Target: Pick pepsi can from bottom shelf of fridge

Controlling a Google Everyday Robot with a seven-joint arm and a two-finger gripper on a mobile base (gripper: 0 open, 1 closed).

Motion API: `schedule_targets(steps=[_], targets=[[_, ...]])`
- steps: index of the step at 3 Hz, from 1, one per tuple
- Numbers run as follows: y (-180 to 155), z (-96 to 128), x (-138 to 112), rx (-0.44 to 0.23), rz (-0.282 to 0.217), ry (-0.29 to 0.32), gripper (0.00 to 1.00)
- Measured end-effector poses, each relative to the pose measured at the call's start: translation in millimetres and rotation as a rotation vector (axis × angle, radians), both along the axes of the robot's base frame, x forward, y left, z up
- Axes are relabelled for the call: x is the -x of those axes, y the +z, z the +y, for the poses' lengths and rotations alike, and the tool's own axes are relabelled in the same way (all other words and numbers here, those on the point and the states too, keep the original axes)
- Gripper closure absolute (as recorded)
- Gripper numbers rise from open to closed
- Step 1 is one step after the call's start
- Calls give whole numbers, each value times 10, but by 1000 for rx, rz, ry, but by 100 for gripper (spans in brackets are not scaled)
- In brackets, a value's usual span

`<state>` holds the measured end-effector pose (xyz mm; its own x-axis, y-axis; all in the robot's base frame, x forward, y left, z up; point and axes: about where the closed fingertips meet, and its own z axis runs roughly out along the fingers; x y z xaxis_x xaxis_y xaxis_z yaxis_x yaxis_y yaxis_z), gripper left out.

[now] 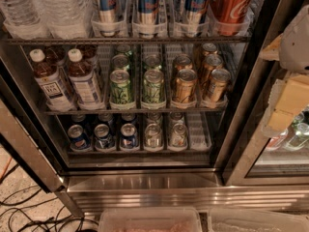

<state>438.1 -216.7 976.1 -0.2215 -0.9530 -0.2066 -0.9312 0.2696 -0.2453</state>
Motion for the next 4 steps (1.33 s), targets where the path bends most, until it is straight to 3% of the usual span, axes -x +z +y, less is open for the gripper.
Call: schedule_targets(steps=[1, 2, 3, 4], targets=[[0, 0, 0, 0, 0, 0, 0], [179, 136, -31, -5, -47, -15, 0], [-19, 322, -80, -15, -61, -39, 0], [-680, 541, -21, -82, -20, -25, 0]])
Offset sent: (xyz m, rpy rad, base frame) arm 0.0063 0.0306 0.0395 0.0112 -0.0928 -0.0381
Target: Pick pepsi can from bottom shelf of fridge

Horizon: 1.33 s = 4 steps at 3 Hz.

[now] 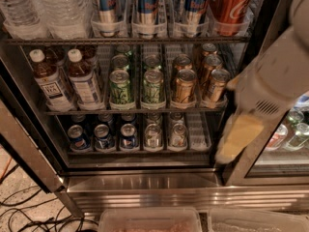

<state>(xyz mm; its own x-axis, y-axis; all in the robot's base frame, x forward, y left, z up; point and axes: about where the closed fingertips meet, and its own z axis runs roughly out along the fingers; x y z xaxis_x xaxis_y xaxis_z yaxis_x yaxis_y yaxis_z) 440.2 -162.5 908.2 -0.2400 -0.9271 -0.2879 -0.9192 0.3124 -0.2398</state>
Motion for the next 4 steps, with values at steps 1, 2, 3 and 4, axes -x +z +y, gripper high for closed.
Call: schedule_targets(steps=[1, 2, 3, 4], targets=[[-801, 221, 111, -108, 52, 35, 0], [-1632, 440, 306, -269, 99, 73, 0], [-2142, 736, 304, -493, 52, 80, 0], [-2127, 967, 86, -725, -81, 74, 0]])
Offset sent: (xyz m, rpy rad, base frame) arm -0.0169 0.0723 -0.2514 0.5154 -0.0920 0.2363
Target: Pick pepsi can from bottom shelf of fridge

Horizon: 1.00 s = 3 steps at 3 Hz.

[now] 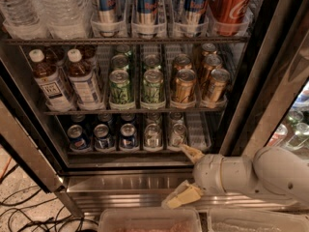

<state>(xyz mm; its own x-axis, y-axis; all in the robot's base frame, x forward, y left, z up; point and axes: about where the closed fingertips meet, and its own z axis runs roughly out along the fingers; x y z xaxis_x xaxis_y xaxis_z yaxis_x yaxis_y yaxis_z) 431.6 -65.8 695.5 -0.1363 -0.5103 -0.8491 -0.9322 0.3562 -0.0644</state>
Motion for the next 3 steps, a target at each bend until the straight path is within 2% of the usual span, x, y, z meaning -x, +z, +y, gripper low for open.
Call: schedule_targets(steps=[1, 2, 3], targets=[[-33, 255, 46, -72, -53, 72, 0], [-33, 258, 46, -71, -53, 73, 0], [-140, 368, -60, -163, -62, 24, 0]])
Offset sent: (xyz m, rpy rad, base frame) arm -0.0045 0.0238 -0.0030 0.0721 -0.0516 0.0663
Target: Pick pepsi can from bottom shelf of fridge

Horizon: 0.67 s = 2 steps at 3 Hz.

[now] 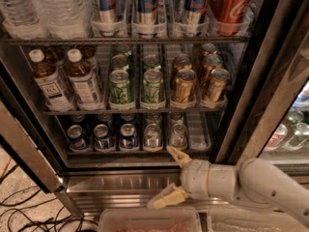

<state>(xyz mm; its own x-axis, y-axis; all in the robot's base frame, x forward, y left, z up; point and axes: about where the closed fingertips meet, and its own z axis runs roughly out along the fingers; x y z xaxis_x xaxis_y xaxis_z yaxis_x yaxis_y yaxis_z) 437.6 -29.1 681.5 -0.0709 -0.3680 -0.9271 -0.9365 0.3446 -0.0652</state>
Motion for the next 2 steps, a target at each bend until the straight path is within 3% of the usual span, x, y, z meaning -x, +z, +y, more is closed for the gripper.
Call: schedule_targets(steps=[1, 2], targets=[[-107, 376, 19, -165, -32, -60, 0], [-37, 956, 61, -281, -114, -62, 0]])
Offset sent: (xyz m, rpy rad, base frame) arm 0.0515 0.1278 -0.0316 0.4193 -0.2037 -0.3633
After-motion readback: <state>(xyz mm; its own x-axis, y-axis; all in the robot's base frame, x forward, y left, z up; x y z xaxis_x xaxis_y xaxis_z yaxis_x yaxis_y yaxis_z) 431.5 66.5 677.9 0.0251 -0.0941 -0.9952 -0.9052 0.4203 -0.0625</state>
